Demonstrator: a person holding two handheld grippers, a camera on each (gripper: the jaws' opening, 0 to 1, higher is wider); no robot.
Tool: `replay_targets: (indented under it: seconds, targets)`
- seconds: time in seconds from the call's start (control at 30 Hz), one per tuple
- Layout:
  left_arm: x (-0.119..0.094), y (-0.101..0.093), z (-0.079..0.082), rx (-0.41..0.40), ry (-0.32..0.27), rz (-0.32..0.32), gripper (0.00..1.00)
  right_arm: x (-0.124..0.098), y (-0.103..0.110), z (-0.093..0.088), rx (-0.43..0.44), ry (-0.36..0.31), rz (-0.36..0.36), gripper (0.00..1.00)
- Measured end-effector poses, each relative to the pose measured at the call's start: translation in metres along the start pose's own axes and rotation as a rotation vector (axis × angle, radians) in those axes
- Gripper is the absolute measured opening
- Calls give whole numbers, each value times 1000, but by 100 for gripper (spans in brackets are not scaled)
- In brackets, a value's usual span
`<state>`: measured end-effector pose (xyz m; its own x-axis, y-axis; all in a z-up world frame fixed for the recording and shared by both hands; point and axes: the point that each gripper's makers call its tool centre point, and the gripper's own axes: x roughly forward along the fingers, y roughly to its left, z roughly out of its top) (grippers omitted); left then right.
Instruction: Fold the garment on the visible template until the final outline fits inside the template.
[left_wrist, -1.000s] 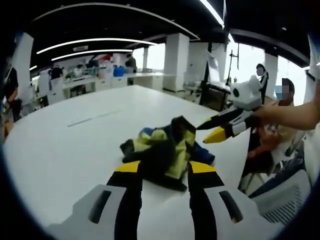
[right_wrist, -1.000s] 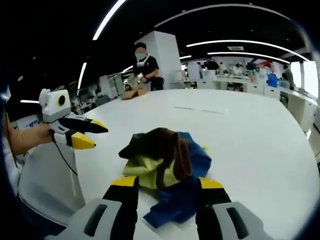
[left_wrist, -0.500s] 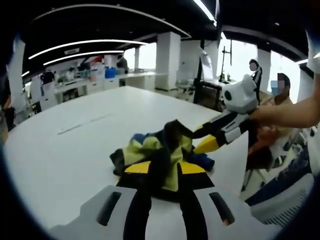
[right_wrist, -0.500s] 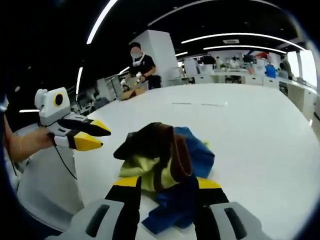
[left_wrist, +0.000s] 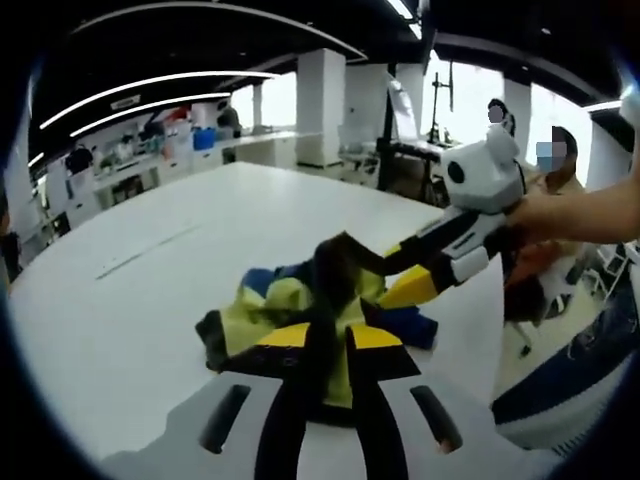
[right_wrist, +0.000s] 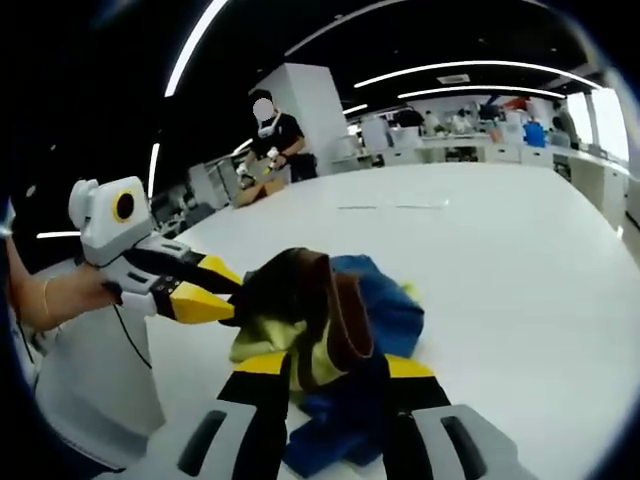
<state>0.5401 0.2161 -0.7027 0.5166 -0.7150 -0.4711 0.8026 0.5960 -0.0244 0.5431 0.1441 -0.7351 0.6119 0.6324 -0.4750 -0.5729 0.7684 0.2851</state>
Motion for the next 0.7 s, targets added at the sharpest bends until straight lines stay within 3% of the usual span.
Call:
replay_targets:
  seconds: [0.17, 0.3, 0.7]
  targets:
    - [7, 1, -6, 5, 29, 0, 8, 2, -1, 1, 5, -4, 0, 29]
    - [11, 5, -15, -2, 68, 11, 0, 3, -2, 0, 8, 2, -1, 24]
    - [10, 12, -19, 11, 88, 61, 0, 4, 5, 1, -10, -12, -1, 7]
